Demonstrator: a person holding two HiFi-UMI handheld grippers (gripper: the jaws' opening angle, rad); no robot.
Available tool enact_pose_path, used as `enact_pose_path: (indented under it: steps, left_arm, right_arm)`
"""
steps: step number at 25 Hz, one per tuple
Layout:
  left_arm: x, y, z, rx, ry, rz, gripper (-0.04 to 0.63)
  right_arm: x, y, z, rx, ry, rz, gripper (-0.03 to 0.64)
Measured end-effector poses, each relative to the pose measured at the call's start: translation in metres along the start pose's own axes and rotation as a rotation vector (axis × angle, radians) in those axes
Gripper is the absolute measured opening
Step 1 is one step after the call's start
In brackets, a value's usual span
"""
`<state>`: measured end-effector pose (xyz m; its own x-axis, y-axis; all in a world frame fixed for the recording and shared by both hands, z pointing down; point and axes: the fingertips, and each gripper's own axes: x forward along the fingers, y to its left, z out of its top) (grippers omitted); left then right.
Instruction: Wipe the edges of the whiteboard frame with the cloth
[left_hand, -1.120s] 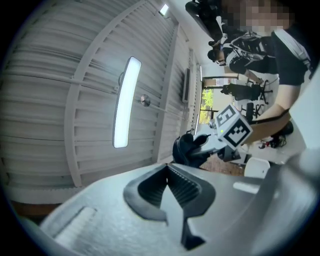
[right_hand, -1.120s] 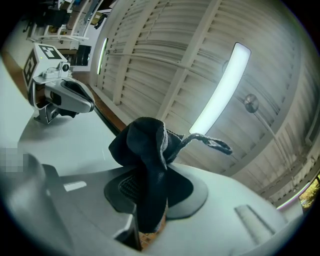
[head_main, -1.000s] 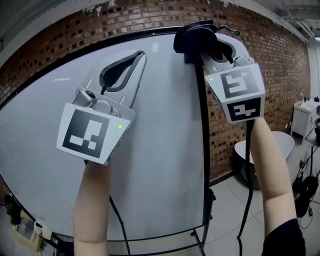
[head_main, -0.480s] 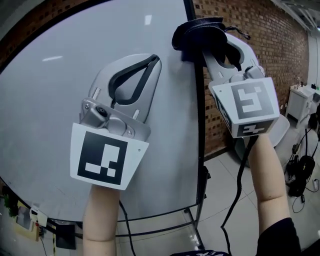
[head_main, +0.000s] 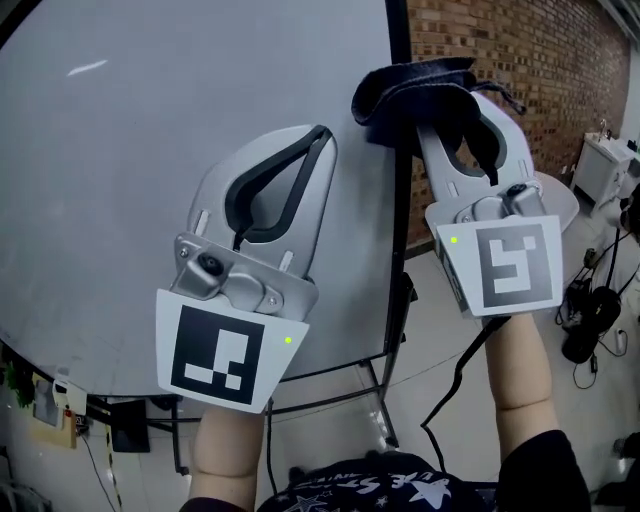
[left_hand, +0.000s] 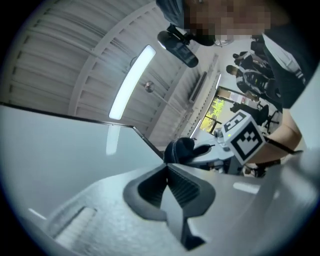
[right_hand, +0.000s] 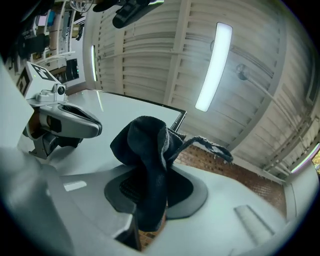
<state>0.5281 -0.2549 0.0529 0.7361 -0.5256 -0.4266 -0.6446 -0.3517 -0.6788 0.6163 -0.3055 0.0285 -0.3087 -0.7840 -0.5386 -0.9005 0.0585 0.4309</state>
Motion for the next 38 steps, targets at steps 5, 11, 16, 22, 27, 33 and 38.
enact_pose_path:
  steps: [5,11,16,22,27,33,38]
  left_arm:
    - [-0.024,-0.031,-0.035,-0.110,0.062,0.003,0.005]
    - [-0.030,-0.057,-0.065,-0.188,0.140,-0.016,0.005]
    - [-0.052,-0.083,-0.089,-0.225,0.190,-0.014,0.005]
    - [-0.077,-0.120,-0.116,-0.261,0.190,-0.013,0.005]
    - [-0.096,-0.156,-0.152,-0.336,0.236,-0.016,0.005]
    - [-0.115,-0.189,-0.177,-0.393,0.268,-0.040,0.005]
    - [-0.123,-0.211,-0.199,-0.434,0.302,-0.057,0.005]
  right_arm:
    - [-0.025,0.022,-0.034,0.052,0.065,0.025,0.080]
    - [-0.049,0.041,-0.067,0.079,0.112,0.042,0.080]
    - [-0.073,0.068,-0.096,0.124,0.167,0.080,0.080]
    - [-0.118,0.103,-0.155,0.107,0.235,0.097,0.080]
    - [-0.138,0.129,-0.184,0.153,0.330,0.107,0.080]
    - [-0.159,0.143,-0.195,0.122,0.317,0.057,0.080]
    - [-0.180,0.159,-0.229,0.183,0.400,0.065,0.080]
